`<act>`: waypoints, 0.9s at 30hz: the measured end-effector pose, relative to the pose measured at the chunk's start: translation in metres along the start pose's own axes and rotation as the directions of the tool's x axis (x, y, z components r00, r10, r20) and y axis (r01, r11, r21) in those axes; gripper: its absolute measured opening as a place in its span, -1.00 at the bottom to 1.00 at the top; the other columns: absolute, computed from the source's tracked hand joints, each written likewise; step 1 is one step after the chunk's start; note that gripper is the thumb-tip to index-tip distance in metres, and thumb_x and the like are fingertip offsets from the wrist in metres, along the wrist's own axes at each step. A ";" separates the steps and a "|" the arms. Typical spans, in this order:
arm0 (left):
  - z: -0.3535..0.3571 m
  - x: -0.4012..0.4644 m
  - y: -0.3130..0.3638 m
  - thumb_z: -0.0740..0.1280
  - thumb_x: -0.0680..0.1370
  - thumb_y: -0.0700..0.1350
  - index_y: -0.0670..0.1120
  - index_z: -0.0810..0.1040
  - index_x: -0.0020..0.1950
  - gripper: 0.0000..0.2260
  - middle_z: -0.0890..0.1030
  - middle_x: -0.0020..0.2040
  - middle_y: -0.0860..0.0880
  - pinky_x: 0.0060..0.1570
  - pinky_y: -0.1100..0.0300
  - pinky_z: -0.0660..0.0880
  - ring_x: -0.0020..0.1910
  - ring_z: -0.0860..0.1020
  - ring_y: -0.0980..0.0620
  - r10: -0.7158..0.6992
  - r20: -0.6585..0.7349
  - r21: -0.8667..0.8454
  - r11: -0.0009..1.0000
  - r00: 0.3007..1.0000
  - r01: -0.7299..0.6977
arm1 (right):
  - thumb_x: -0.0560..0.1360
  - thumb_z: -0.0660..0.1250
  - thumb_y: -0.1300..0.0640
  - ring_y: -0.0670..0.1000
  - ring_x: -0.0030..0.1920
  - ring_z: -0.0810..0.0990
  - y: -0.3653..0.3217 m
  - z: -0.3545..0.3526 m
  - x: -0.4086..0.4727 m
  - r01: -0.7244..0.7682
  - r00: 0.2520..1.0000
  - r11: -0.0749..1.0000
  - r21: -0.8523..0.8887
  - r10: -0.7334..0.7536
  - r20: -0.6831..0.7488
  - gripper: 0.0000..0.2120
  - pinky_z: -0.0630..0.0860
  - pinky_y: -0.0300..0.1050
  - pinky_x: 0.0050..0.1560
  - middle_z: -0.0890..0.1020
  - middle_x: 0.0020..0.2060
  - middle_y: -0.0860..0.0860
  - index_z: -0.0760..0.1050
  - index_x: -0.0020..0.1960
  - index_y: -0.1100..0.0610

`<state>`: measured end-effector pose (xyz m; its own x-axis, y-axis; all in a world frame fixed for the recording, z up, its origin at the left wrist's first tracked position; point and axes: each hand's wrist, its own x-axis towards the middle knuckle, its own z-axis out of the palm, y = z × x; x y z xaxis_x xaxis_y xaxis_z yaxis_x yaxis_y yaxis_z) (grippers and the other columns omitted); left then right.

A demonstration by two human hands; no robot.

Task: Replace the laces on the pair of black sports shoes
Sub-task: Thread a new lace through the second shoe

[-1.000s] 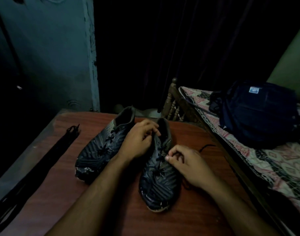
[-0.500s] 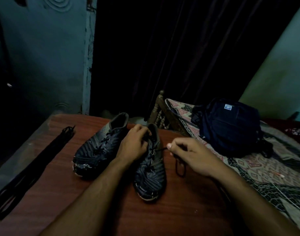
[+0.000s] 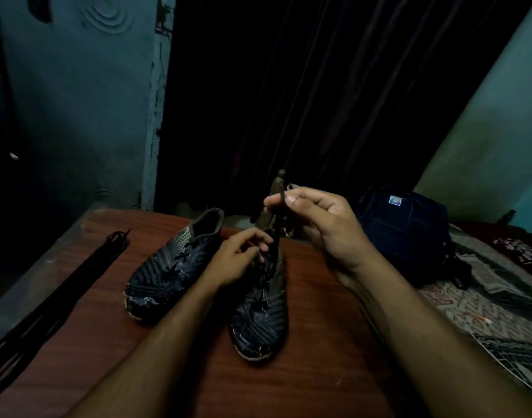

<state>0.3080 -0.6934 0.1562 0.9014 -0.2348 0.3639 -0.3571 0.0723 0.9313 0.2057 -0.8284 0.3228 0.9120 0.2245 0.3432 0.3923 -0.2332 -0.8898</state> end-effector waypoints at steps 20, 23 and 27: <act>-0.019 0.003 0.033 0.34 0.66 -0.08 0.00 0.71 0.15 -0.84 0.61 -0.28 0.12 -0.26 0.22 0.47 -0.26 0.57 0.12 0.242 0.022 0.092 0.966 0.970 -0.243 | 0.54 0.40 0.23 0.12 -0.23 0.65 0.028 -0.011 0.041 0.054 0.998 0.774 -0.631 -0.030 0.049 -0.89 0.58 0.05 -0.15 0.68 -0.28 -0.01 0.55 -0.06 0.03; -0.020 0.007 0.015 0.16 0.67 0.17 0.09 0.53 0.04 -0.77 0.47 -0.20 0.17 -0.18 0.09 0.44 -0.11 0.57 0.00 0.389 0.094 0.633 0.686 0.916 -0.357 | 0.56 0.36 0.30 0.20 -0.18 0.68 0.030 -0.017 0.028 0.057 0.998 0.895 -0.442 -0.066 -0.006 -0.84 0.61 0.17 -0.03 0.69 -0.29 0.03 0.53 -0.09 0.05; -0.021 0.009 0.001 0.02 0.60 0.27 0.08 0.57 0.15 -0.57 0.46 -0.02 0.01 -0.17 0.07 0.47 -0.04 0.51 -0.04 0.296 0.045 0.763 0.606 0.954 -0.224 | 0.55 0.32 0.40 0.02 -0.20 0.64 0.030 -0.010 0.006 0.074 0.997 0.980 -0.186 -0.070 0.026 -0.84 0.56 -0.07 -0.02 0.63 -0.34 -0.01 0.52 -0.08 0.17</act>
<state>0.3211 -0.6756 0.1608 0.7432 -0.2460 0.6222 -0.6052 -0.6437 0.4684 0.2237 -0.8440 0.3012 0.8787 0.2652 0.3970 0.4741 -0.3876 -0.7906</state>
